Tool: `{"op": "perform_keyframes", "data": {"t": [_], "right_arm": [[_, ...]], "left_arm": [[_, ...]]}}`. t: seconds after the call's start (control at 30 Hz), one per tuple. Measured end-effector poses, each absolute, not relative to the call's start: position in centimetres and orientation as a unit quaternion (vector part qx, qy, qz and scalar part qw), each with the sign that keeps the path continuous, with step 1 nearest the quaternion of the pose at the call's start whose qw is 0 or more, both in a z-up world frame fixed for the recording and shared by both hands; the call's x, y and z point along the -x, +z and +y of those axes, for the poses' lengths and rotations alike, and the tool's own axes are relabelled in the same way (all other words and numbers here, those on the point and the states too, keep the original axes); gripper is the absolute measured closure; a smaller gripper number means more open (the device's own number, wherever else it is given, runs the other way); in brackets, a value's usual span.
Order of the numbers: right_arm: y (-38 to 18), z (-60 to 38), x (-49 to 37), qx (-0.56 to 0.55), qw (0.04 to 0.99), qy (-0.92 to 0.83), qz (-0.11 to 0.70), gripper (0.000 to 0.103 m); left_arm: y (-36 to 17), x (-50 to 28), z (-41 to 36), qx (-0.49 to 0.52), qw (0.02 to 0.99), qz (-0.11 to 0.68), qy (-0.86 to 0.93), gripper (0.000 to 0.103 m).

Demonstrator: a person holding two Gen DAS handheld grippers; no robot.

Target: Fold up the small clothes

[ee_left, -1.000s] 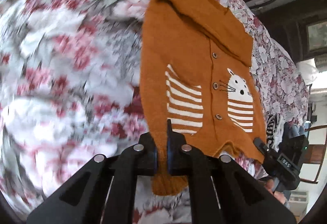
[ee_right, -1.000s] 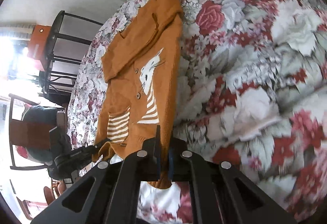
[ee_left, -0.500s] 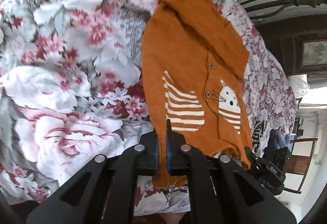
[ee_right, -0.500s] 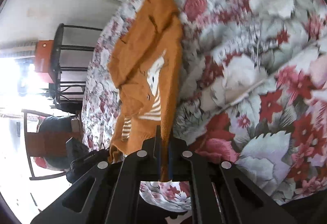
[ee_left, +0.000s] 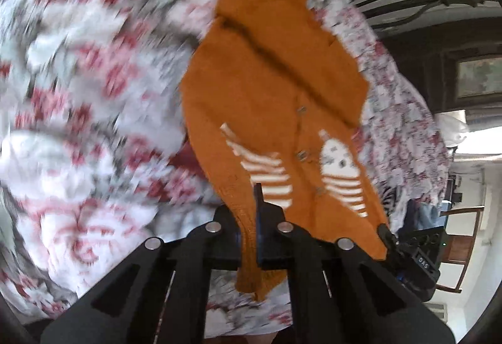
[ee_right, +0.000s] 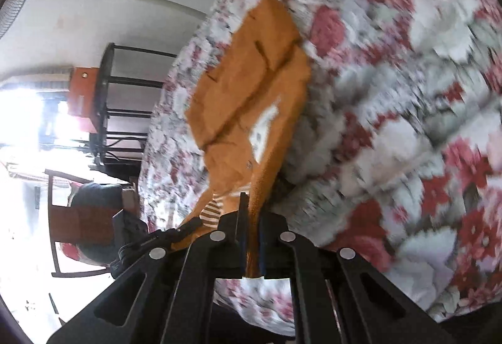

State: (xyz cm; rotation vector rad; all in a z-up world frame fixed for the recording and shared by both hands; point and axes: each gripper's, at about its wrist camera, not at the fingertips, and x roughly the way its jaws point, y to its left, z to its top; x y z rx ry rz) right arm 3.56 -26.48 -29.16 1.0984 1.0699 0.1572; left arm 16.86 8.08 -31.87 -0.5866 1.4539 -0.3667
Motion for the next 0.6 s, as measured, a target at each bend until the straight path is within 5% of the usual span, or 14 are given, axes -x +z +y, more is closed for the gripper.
{"op": "perform_keyframes", "data": {"t": [0.6], "right_arm": [[-29.0, -30.1, -18.9, -0.539, 0.719, 0.072, 0.432, 0.097]], "left_arm": [[-29.4, -30.1, 6.3, 0.287, 0.729, 0.603, -0.146, 0.099]]}}
